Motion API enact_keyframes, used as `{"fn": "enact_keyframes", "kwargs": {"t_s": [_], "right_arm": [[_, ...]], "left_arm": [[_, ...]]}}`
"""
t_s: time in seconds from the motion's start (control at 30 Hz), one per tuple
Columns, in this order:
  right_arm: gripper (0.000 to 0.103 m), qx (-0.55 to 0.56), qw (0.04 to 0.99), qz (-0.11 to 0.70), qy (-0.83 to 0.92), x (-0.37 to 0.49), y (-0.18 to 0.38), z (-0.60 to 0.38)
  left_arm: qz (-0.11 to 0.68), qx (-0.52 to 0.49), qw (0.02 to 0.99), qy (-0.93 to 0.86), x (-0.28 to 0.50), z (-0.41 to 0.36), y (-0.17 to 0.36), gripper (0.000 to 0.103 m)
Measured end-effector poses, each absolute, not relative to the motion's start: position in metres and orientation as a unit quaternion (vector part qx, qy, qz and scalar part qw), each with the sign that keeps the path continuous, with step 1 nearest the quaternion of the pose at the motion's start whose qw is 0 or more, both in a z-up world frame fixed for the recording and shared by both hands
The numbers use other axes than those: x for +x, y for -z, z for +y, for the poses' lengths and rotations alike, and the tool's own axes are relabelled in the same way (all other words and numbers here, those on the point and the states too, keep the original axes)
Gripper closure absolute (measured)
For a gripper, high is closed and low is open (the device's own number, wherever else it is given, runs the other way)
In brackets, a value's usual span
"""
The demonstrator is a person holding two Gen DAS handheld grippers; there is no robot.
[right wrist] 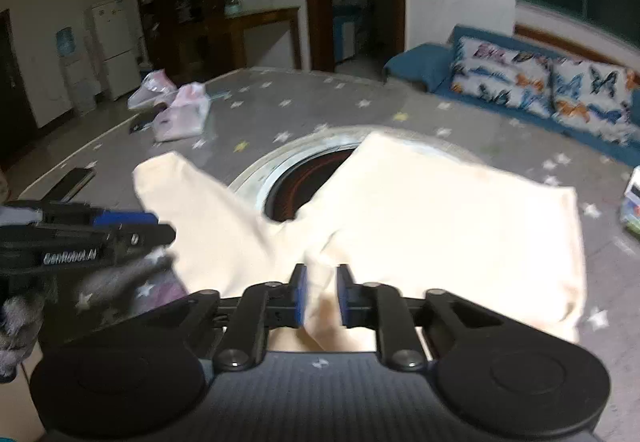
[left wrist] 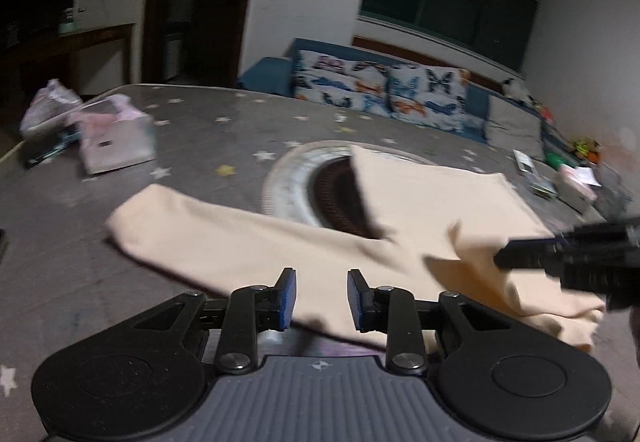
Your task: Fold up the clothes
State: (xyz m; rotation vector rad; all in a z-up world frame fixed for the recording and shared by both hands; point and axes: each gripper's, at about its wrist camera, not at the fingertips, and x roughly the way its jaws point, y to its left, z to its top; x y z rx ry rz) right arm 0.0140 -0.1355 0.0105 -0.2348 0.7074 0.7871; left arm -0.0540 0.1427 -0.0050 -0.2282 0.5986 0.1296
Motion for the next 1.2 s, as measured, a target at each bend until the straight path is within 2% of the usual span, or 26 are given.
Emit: {"fn": "enact_keyframes", "kwargs": {"t_s": [0.27, 0.53, 0.77, 1.2], "right_arm": [[0.083, -0.120, 0.875, 0.338, -0.326, 0.017, -0.028, -0.191], [0.083, -0.109, 0.891, 0.373, -0.234, 0.046, -0.007, -0.252], [0.083, -0.128, 0.885, 0.383, -0.233, 0.058, 0.011, -0.247], [0.082, -0.136, 0.872, 0.380, -0.278, 0.049, 0.005, -0.222]], "left_arm": [[0.282, -0.134, 0.941, -0.133, -0.052, 0.174, 0.003, 0.071], [0.286, -0.174, 0.917, -0.216, -0.047, 0.209, 0.007, 0.068], [0.291, -0.180, 0.909, -0.239, -0.045, 0.218, 0.012, 0.064], [0.288, -0.210, 0.893, -0.274, -0.022, 0.239, 0.023, 0.066]]}}
